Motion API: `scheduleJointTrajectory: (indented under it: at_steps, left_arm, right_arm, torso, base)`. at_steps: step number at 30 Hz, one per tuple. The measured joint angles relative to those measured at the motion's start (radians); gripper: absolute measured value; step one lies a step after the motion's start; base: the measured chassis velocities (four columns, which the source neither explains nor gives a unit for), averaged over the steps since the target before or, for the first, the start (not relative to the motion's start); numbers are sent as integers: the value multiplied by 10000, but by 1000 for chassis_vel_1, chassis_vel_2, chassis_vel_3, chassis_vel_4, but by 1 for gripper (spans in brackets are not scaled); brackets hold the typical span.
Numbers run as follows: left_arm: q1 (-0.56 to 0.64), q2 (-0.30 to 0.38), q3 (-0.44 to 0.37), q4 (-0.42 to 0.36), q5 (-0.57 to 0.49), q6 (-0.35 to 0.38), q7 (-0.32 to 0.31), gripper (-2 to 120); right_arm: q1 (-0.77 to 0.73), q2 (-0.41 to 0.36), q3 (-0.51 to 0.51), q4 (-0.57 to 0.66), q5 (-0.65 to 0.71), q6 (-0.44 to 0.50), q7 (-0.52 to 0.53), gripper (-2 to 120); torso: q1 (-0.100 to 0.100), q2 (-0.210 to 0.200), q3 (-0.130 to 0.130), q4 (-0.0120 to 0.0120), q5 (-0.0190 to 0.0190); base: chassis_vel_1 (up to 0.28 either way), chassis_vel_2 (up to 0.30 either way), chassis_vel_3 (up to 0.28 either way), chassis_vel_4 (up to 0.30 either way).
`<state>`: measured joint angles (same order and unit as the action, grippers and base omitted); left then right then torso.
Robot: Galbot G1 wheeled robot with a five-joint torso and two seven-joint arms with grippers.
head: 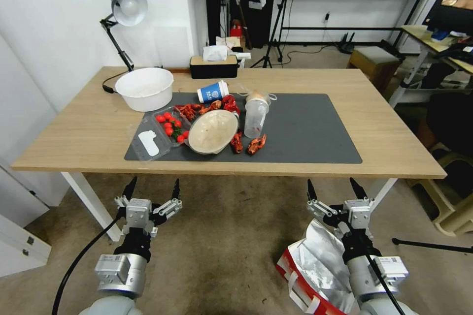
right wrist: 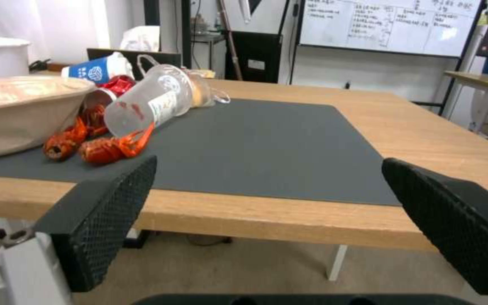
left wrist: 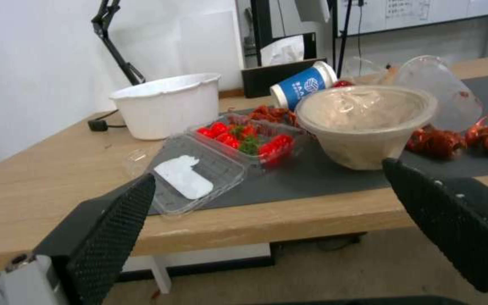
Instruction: Pick up the food delivery bag from the floor and place it on the table.
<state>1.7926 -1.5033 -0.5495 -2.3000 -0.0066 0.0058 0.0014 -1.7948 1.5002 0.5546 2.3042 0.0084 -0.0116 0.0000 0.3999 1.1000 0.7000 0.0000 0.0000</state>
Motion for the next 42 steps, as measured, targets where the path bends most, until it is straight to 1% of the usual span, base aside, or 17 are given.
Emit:
scheduleJointTrajectory:
  at_steps: [1, 2, 3, 4, 5, 6, 8, 9, 10, 11, 12, 13, 14, 16, 18, 25, 42]
  left_arm:
    - [-85, -44, 3, 0, -96, 118, 22, 100]
    - [-335, -176, 43, 0, -331, 389, 81, 100]
    - [-757, -393, 120, -13, -721, 858, 186, 100]
    - [-757, -393, 120, -13, -721, 858, 186, 100]
    - [-1072, -558, 177, -27, -1019, 1214, 264, 100]
    - [-1493, -770, 256, -33, -1428, 1586, 394, 100]
    - [-1609, -835, 247, 29, -1579, 1636, 427, 100]
    - [-1656, -865, 242, 100, -1662, 1640, 451, 100]
    - [-1670, -873, 229, 156, -1690, 1604, 463, 100]
    - [-1670, -873, 229, 156, -1690, 1604, 463, 100]
    - [-1670, -868, 213, 228, -1695, 1522, 468, 100]
    - [-1666, -860, 198, 270, -1695, 1443, 481, 100]
    - [-1648, -835, 173, 317, -1691, 1359, 511, 100]
    - [-1644, -819, 144, 351, -1678, 1307, 563, 100]
    - [-1641, -788, 54, 412, -1603, 1205, 662, 100]
    - [-1630, -754, -131, 500, -1499, 1029, 892, 100]
    - [-1548, -763, -154, 459, -1689, 1173, 832, 100]
  right_arm:
    - [84, 6, 102, 88, 125, -182, -3, 100]
    - [240, 11, 290, 256, 336, -510, -10, 100]
    - [416, 27, 492, 447, 586, -877, -26, 100]
    - [416, 27, 492, 447, 586, -877, -26, 100]
    - [550, 34, 643, 588, 778, -1173, -38, 100]
    - [756, 44, 862, 781, 1004, -1501, -52, 100]
    - [793, 44, 872, 812, 1052, -1569, -65, 100]
    - [928, 58, 1050, 912, 1267, -1873, -127, 100]
    - [1155, 70, 1336, 1146, 1581, -2273, -223, 100]
    - [1155, 70, 1336, 1146, 1581, -2273, -223, 100]
    - [1328, 96, 1560, 1310, 1866, -2616, -317, 100]
    - [1370, 116, 1597, 1330, 1994, -2727, -374, 100]
    - [1372, 129, 1600, 1328, 2051, -2739, -418, 100]
    - [1371, 133, 1601, 1309, 2062, -2720, -436, 100]
    - [1352, 139, 1578, 1272, 2071, -2696, -441, 100]
    - [1335, 148, 1559, 1246, 2068, -2640, -444, 100]
    - [1298, 134, 1557, 1208, 2015, -2577, -440, 100]
  torso:
    - [0, 0, 0, 1, 6]
    - [0, 0, 0, 5, 3]
    - [-1, 0, 0, 2, -2]
    - [-1, 0, 0, 2, -2]
    - [-1, 0, 0, 1, -1]
    - [2, 0, 0, -6, -4]
    - [2, -1, 1, -5, 0]
    - [2, -2, 2, -4, 10]
    - [1, -2, 1, 3, 0]
    - [1, -2, 1, 3, 0]
    - [0, -1, 0, 2, -6]
    - [0, -1, 0, 2, -2]
    - [0, -1, 0, 0, 4]
    - [0, -1, 0, 1, -4]
    - [1, -2, 0, 1, 3]
    - [0, -1, 0, 1, 0]
    - [-3, -5, -4, 0, -1]
  base:
    - [0, 0, 0, 0]
    - [0, 0, 0, 0]
    - [0, 0, 0, 0]
    - [0, 0, 0, 0]
    - [0, 0, 0, 0]
    - [0, 0, 0, 0]
    - [0, 0, 0, 0]
    - [0, 0, 0, 0]
    - [0, 0, 0, 0]
    - [0, 0, 0, 0]
    - [0, 0, 0, 0]
    - [0, 0, 0, 0]
    - [0, 0, 0, 0]
    - [0, 0, 0, 0]
    - [0, 0, 0, 0]
    - [0, 0, 0, 0]
    - [0, 0, 0, 0]
